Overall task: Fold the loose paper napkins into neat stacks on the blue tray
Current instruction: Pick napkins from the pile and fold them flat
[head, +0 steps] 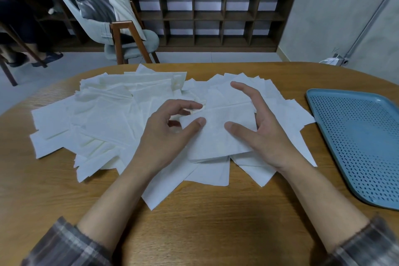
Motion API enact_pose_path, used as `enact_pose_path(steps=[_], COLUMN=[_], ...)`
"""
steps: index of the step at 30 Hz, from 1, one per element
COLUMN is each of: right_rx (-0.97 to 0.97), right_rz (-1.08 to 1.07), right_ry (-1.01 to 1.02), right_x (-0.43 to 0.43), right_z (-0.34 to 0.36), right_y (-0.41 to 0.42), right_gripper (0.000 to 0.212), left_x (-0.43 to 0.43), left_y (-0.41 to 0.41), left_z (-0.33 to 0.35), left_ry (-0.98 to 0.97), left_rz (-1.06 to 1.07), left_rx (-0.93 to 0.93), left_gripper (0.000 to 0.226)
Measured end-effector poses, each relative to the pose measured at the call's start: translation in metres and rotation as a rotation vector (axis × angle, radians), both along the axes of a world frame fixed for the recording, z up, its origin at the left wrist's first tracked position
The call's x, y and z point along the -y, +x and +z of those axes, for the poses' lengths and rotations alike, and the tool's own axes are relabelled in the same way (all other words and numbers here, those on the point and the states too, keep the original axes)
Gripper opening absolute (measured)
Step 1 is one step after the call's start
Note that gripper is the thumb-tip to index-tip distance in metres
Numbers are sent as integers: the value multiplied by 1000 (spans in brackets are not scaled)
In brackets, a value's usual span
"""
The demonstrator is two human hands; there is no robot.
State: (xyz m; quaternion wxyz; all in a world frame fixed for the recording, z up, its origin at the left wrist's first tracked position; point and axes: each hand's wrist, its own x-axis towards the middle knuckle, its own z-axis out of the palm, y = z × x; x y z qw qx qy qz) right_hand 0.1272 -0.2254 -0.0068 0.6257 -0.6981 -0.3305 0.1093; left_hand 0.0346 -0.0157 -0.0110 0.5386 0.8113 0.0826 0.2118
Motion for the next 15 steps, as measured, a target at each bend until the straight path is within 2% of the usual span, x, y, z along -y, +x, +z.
enact_pose_path(steps=[4,6,10,14,15], right_rx=[-15,-20,57,68,77], right_rz=[6,5,69,-14,-58], right_ry=[28,10,-61,-129,-126], right_x=[1,0,2,5,5], right_z=[-1,-1,0,-5,-6], right_y=[2,2,5,11,13], right_gripper=[66,63,35,37,37], left_x=[3,4,3,6,6], left_y=[-4,-4,-1,1,2], left_z=[7,5,-1,-5,-9], left_ry=[-90,-118,-153,-109,-45], left_rz=[-116,-92,-55,-79,-60], left_rx=[-33,-5,28,22,28], left_gripper=[30,29,32,35,37])
